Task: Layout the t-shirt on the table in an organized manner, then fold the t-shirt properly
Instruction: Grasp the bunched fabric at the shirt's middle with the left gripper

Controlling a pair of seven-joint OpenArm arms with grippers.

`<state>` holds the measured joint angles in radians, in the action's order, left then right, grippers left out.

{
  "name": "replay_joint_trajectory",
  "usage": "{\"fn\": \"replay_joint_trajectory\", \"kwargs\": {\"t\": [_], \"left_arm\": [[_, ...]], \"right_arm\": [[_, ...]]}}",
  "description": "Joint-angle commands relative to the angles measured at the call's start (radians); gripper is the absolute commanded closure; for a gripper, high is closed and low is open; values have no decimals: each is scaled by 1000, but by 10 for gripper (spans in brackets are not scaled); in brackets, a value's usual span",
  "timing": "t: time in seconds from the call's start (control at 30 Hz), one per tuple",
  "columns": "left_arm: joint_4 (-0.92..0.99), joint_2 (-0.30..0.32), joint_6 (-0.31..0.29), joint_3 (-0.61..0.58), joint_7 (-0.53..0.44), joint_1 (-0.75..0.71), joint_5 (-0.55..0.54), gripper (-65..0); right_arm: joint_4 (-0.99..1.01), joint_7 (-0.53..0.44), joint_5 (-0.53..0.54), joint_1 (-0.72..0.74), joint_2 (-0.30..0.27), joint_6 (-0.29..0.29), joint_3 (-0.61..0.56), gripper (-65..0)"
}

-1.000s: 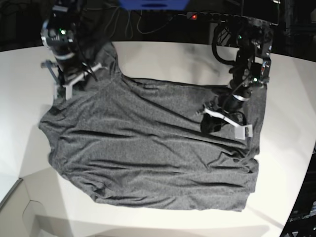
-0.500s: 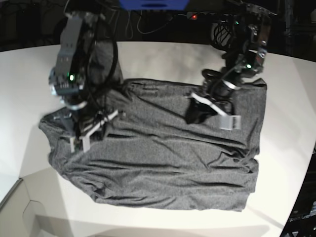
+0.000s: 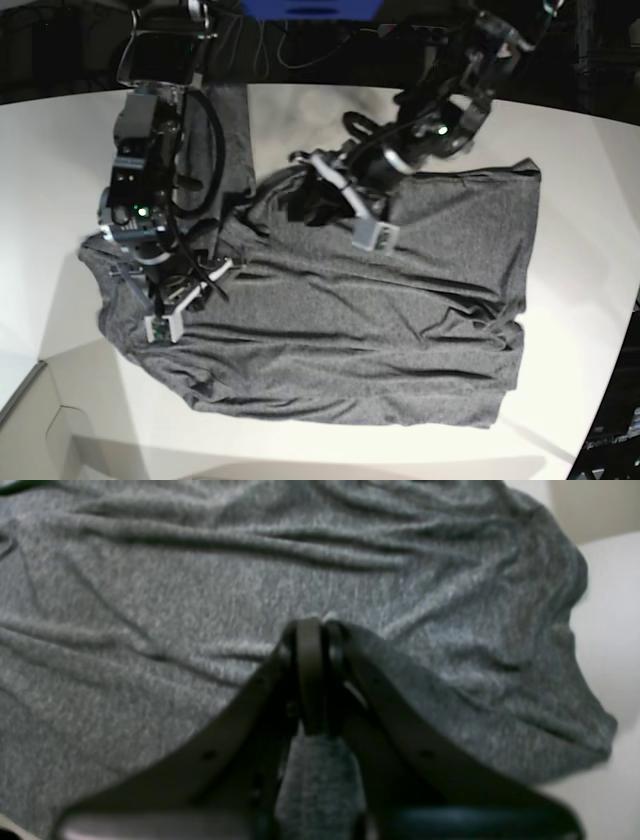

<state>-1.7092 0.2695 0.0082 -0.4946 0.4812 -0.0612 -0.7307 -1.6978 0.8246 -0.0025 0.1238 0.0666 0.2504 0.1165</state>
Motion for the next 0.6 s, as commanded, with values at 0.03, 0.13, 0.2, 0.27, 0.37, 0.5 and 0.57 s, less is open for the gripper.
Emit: {"fn": "replay_joint_trajectory", "kwargs": {"t": [0.03,0.13,0.2,0.27,0.37,0.5,0.57], "left_arm": [[13,0,0,-60,-11,31,-5,-167],[39,-3,3,-171,-11,77,-5,-167],[54,-3,3,-238,0,111,-5,-168],[80,-5,3,-306,50,153,-5,-189],[105,-6,3,-376,78,203,-5,-252],[110,-8,5,-382,80,215,-7,-310],[111,-8,5,-382,80,215,-5,-330]], "right_arm": [[-15,-23,5,30,-4,7,-2,0],[-14,-23,5,37,-18,7,-4,0],[-14,-23,5,49,-20,7,-4,0],[-14,-23,5,55,-29,7,-4,0],[-14,-21,5,56,-31,7,-4,0],[-14,-21,5,56,-31,7,-4,0],[-14,-20,5,53,-31,7,-4,0]]}}
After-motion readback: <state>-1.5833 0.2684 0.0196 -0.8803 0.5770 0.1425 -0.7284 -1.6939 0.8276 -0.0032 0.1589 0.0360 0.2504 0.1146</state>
